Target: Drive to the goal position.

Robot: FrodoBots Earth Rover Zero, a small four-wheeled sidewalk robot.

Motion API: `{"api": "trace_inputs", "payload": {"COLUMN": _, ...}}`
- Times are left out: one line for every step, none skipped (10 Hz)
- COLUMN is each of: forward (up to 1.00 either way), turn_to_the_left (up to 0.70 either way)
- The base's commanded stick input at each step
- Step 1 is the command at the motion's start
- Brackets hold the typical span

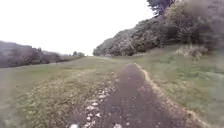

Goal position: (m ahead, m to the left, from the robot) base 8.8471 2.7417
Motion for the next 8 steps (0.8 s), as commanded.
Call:
{"api": "trace_inputs", "payload": {"forward": 0.98, "turn_to_the_left": -0.02}}
{"api": "trace_inputs", "payload": {"forward": 0.98, "turn_to_the_left": -0.02}}
{"api": "trace_inputs", "payload": {"forward": 0.98, "turn_to_the_left": -0.02}}
{"api": "trace_inputs", "payload": {"forward": 0.98, "turn_to_the_left": -0.02}}
{"api": "trace_inputs", "payload": {"forward": 0.99, "turn_to_the_left": -0.37}}
{"api": "trace_inputs", "payload": {"forward": 0.99, "turn_to_the_left": -0.36}}
{"api": "trace_inputs", "payload": {"forward": 0.99, "turn_to_the_left": -0.25}}
{"api": "trace_inputs", "payload": {"forward": 0.99, "turn_to_the_left": -0.11}}
